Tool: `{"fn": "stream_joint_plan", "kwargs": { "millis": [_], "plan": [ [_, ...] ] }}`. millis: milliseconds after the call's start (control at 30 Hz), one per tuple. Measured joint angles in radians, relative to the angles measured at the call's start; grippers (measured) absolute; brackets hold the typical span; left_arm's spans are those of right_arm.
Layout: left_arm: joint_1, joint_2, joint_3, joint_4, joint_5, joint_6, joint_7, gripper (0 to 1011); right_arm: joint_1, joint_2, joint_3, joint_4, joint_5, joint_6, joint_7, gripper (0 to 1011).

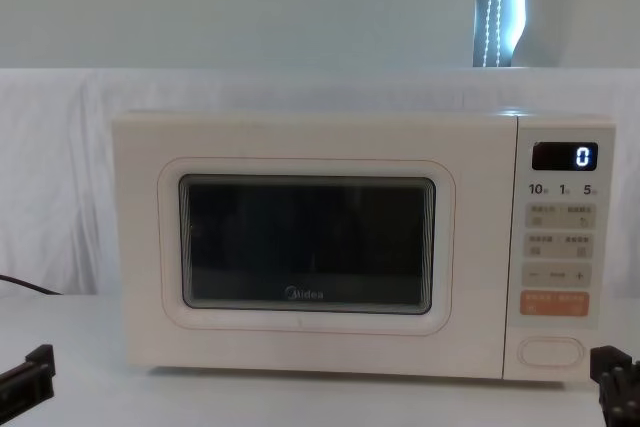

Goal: Press the button to open the microwave door with one hand; close the microwave door with the other hand.

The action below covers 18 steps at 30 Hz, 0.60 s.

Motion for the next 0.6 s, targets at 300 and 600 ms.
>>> {"fn": "stream_joint_plan", "kwargs": {
  "millis": [300,600],
  "plan": [
    [0.0,0.0,0.0,0.0,0.0,0.0,0.0,1001,0.0,0.0,0.0,0.0,0.0,0.0,0.0,0],
    [0.0,0.0,0.0,0.0,0.0,0.0,0.0,1001,0.0,-0.003,0.003,0.0,-0.001,0.002,0.001,0]
  ]
}}
